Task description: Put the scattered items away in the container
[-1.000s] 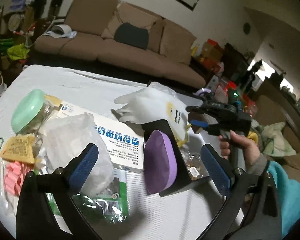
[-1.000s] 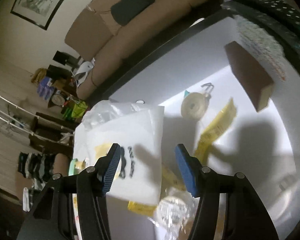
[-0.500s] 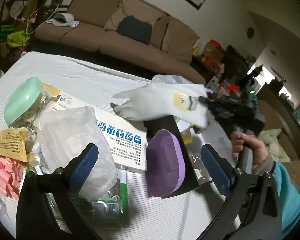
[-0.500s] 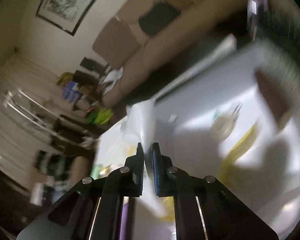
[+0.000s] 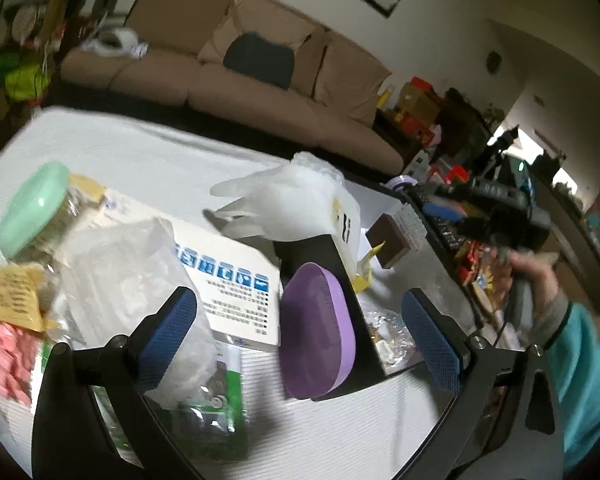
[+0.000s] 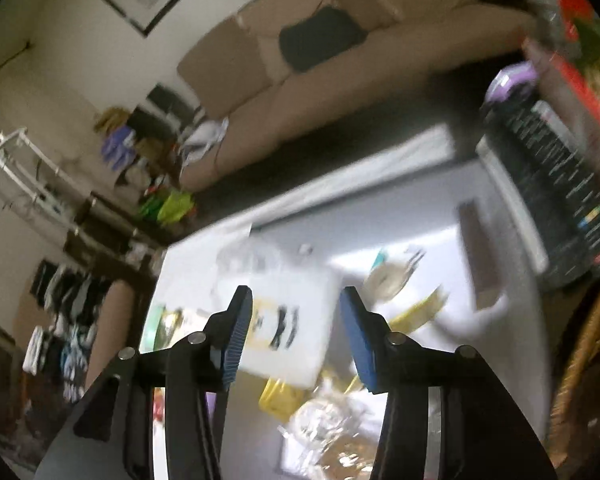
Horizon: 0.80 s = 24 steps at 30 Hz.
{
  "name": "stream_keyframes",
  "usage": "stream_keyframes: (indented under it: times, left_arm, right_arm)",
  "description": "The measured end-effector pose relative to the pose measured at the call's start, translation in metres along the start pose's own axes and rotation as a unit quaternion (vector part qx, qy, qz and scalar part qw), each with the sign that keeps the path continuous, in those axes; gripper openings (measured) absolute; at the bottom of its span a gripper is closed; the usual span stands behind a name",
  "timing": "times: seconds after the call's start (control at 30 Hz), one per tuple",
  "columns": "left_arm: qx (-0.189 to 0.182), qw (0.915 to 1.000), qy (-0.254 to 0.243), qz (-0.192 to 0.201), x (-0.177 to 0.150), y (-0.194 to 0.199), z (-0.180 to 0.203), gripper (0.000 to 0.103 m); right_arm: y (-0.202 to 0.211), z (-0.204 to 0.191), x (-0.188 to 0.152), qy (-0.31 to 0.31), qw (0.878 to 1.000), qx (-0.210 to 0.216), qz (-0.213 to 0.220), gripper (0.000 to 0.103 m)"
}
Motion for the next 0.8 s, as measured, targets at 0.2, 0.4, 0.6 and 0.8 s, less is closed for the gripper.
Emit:
stream_keyframes:
  times: [0.2, 0.4, 0.6, 0.8]
  left_arm:
    - [-0.073, 0.9874, 0.131, -0.052, 0.041, -0.077, -0.040, 0.103]
    - [-0.057, 0.9743, 0.171, -0.135, 0.057, -0.162, -0.079, 0.103]
    - [-0.157, 0.9600, 0.162, -0.166, 0.063, -0.208, -0.055, 0.103]
    - [-0.116, 0.9716, 0.083, -0.189, 0.064, -0.217, -0.018, 0.062]
  right_arm:
    - [-0.039, 0.023, -0.013, -0.051, 0.998, -0.009, -0.043, 0.053]
    - [-0.075, 0.040, -0.009, -0.125, 0.989, 0.004, -0.083, 0.057]
    - [-0.108, 0.038, -0.013, -0.151, 0.980, 0.033, -0.122, 0.058]
    - [-0.114, 0.038, -0.016, -0.176, 0.972, 0.081, -0.136, 0.023]
Point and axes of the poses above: each gripper's, at about its wrist camera, not at the fingertips, and y roughly against the way its jaws point, z to its right, x to its top, the point moved 5 cm from there along -y, roughly the way its jaws point, and after that the axes turned 15 degrees about -y, right-handed, at the moved point
